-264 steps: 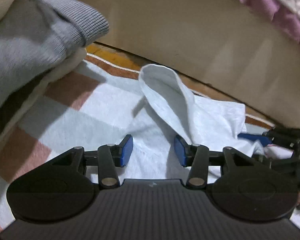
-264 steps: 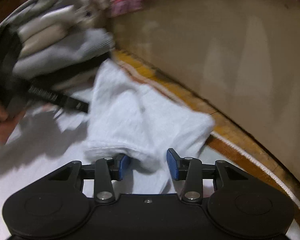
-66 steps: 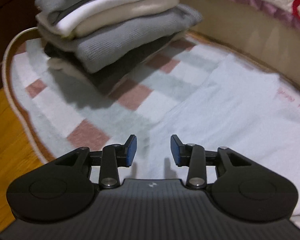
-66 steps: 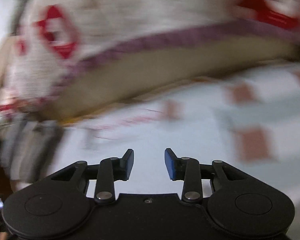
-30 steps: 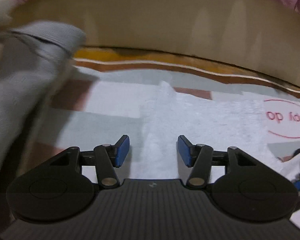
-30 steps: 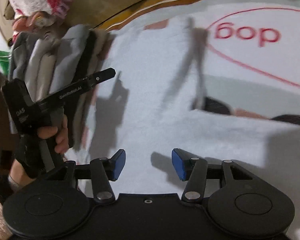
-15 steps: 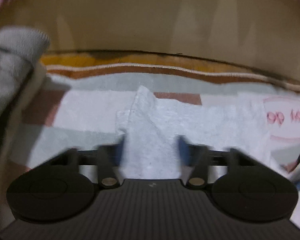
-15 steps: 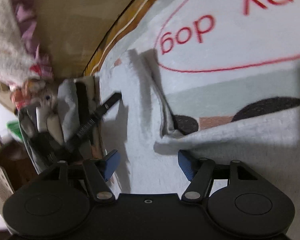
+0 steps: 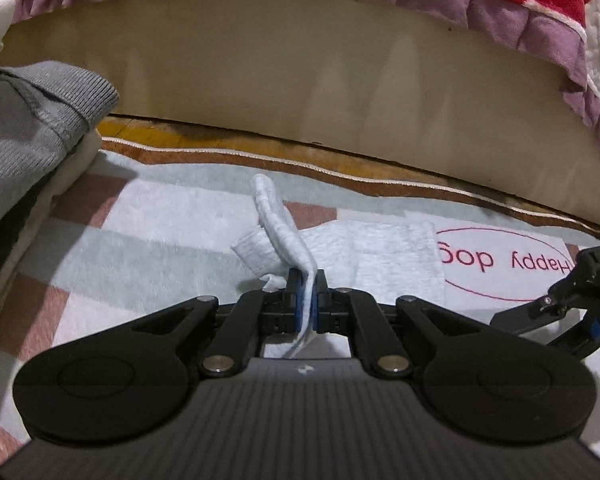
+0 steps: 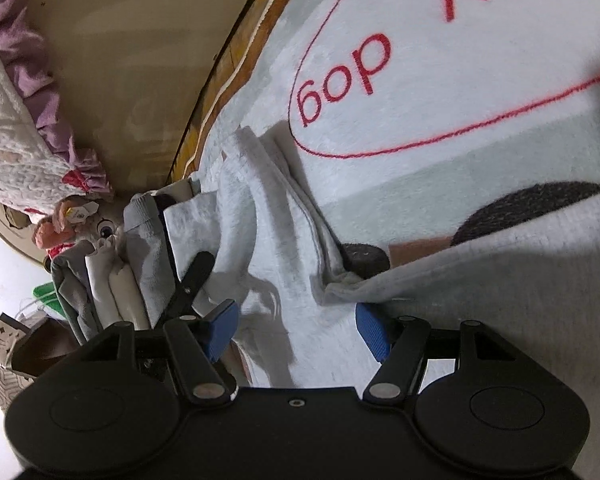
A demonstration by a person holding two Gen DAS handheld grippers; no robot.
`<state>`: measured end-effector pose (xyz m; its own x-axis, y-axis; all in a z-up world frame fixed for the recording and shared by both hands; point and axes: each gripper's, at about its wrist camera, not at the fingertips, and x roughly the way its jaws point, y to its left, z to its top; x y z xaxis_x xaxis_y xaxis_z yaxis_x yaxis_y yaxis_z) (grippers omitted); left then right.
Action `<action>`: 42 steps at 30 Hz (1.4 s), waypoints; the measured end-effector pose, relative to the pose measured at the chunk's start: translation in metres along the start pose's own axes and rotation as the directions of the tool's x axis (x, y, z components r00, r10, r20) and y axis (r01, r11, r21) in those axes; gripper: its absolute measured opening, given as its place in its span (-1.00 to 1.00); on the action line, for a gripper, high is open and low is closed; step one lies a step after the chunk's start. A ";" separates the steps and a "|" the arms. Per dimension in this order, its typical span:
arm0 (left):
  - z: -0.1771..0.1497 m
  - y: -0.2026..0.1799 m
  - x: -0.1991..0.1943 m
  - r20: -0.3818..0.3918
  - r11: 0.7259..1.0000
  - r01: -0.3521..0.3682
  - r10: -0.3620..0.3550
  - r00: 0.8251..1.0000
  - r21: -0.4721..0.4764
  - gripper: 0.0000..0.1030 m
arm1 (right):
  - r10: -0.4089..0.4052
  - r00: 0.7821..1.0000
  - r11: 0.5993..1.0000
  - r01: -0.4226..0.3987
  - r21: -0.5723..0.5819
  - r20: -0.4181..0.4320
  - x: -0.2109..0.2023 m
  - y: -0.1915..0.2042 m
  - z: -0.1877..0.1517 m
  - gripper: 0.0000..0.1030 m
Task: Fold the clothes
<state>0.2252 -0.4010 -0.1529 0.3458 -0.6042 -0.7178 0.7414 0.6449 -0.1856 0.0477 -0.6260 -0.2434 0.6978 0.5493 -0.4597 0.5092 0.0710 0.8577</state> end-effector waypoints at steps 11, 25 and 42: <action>-0.049 -0.038 -0.087 0.178 0.983 0.134 -0.155 0.972 0.122 -0.92 | 0.041 0.999 0.996 -0.039 0.081 -0.016 -0.003 -0.011 0.010 0.36; -0.171 -0.069 -0.140 0.021 0.947 0.182 -0.194 0.981 0.266 -0.93 | 0.053 0.998 0.990 -0.048 0.129 -0.035 0.000 -0.010 0.015 0.44; -0.181 0.038 -0.147 0.113 0.806 0.284 -0.265 0.958 -0.520 -0.31 | -0.023 0.994 0.996 0.014 -0.088 -0.103 0.009 0.013 0.011 0.51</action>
<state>0.0983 -0.2026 -0.1760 0.2002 -0.8023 -0.5623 0.3969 0.5912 -0.7021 0.0664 -0.6292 -0.2394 0.6303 0.6301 -0.4535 0.4727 0.1519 0.8681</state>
